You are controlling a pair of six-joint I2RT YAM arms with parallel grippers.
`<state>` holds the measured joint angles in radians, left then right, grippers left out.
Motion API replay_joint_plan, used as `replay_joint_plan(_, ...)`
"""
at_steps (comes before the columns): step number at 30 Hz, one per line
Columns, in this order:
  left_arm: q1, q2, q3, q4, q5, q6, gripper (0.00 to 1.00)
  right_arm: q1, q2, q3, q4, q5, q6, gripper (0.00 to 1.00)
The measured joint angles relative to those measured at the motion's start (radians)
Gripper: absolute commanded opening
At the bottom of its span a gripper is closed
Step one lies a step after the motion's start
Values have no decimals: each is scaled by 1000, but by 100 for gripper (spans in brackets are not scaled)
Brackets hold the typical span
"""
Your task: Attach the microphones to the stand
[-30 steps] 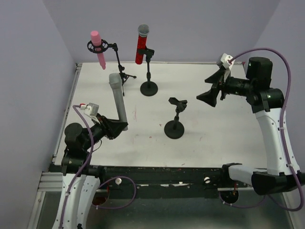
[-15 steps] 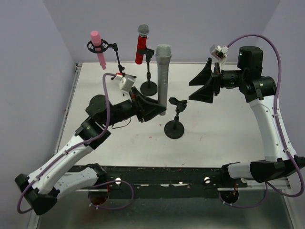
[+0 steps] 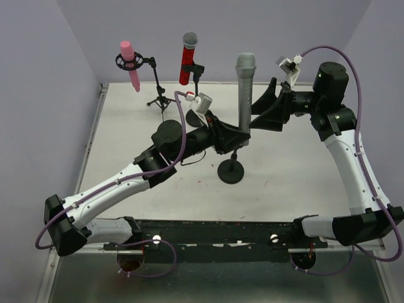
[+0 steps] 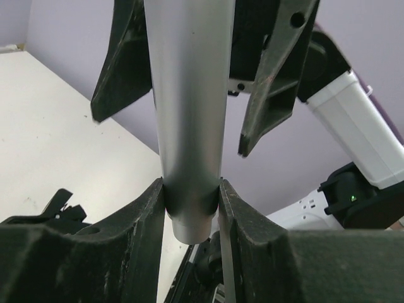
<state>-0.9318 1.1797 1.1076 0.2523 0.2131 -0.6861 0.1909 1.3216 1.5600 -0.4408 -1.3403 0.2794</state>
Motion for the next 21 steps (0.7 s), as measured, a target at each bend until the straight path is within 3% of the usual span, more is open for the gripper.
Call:
replay_joint_plan(3,-15,26,18,24,-19,-3,0,0,-21,-97,156,-10,139,97)
replay_joint_plan(8,-41,72,44,60,-52,-4,0,0,-47,-209,411,-21,364,79)
replay_joint_plan(12,-63,109,67,63,-67,-3,0,0,-53,-215,513,-25,447,55)
replay_joint_plan(15,-71,123,78,62,-71,-2,0,0,-63,-217,557,-35,483,31)
replay_joint_plan(17,-72,124,80,64,-74,-4,2,0,-71,-227,592,-39,504,21)
replay_joint_plan(21,-74,123,80,60,-74,1,58,0,-83,-259,666,-42,550,15)
